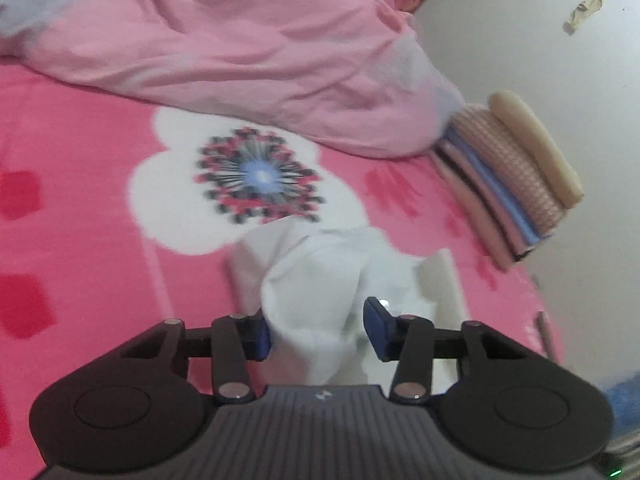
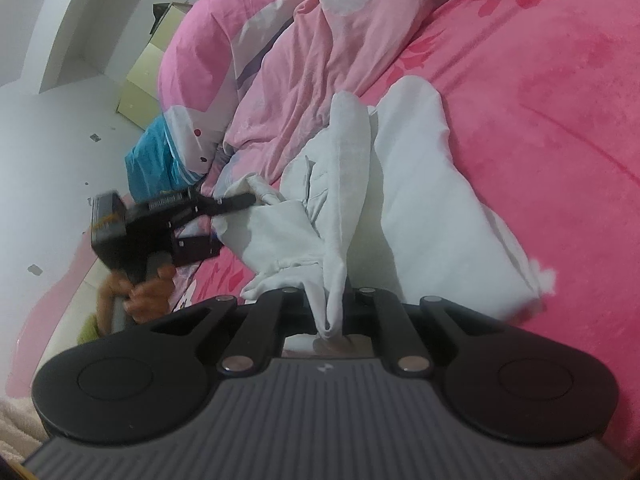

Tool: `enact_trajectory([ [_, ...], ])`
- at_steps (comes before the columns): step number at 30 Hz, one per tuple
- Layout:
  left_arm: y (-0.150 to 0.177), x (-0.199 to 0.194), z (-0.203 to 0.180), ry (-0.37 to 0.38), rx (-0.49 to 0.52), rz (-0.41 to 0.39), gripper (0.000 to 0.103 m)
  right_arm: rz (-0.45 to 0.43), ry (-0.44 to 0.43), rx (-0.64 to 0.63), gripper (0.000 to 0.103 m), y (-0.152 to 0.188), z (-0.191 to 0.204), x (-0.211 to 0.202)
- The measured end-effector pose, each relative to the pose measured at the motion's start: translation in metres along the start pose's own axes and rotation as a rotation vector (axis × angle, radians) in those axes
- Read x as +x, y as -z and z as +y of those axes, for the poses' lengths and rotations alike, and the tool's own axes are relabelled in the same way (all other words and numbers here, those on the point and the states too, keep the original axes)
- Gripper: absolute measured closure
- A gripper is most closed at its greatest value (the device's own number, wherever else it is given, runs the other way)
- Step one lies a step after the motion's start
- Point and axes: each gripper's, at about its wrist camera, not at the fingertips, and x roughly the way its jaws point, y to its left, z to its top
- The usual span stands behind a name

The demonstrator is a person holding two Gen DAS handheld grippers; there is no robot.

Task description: Fold clothes

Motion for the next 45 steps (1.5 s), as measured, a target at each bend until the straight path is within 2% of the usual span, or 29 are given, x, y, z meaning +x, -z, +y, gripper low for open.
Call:
enact_trajectory([
  [4,-0.02,0.026,-0.017,0.092,-0.024,0.065,0.057,-0.014,0.002,0.008,0.098,0.002,-0.001,0.0],
  [7,-0.032,0.052,-0.028,0.158,-0.073,0.065,0.055,-0.024,0.006,0.021,0.098,0.004,-0.002,-0.002],
  [10,-0.037,0.072,-0.027,0.219,-0.131,0.006,0.05,-0.033,0.015,0.034,0.098,0.004,-0.004,-0.003],
  [12,-0.039,0.078,-0.023,0.248,-0.172,-0.029,0.041,-0.036,0.023,0.043,0.098,0.005,-0.006,-0.003],
  [14,-0.038,0.07,-0.018,0.253,-0.192,-0.069,0.034,-0.036,0.031,0.044,0.098,0.005,-0.006,-0.003],
  [18,-0.038,0.052,-0.007,0.263,-0.231,-0.149,0.033,-0.036,0.048,0.043,0.098,0.005,-0.007,-0.002],
  [20,-0.039,0.031,-0.005,0.244,-0.21,-0.193,0.032,-0.036,0.056,0.042,0.098,0.005,-0.008,-0.001],
  [22,-0.037,0.002,-0.012,0.225,-0.134,-0.215,0.032,-0.035,0.064,0.039,0.098,0.005,-0.007,-0.001],
  [25,-0.016,-0.034,-0.035,0.161,0.079,-0.179,0.031,-0.029,0.067,0.041,0.096,0.002,-0.007,-0.001],
  [29,0.044,-0.057,-0.075,0.008,0.449,-0.125,0.03,-0.023,0.069,0.048,0.096,-0.002,-0.006,-0.002],
  [31,0.079,-0.063,-0.086,-0.015,0.584,-0.117,0.03,-0.018,0.073,0.045,0.097,-0.005,-0.004,-0.002],
  [34,0.125,-0.066,-0.096,-0.012,0.708,-0.084,0.03,-0.017,0.089,0.031,0.1,-0.008,0.001,-0.003],
  [39,0.176,-0.059,-0.106,-0.08,0.888,-0.082,0.03,-0.055,0.102,-0.006,0.102,-0.015,0.012,-0.011],
  [43,0.204,-0.05,-0.116,-0.202,1.039,-0.095,0.03,-0.07,0.131,-0.031,0.102,-0.018,0.016,-0.016],
  [45,0.212,-0.048,-0.118,-0.247,1.081,-0.093,0.03,-0.071,0.141,-0.026,0.102,-0.018,0.014,-0.018],
])
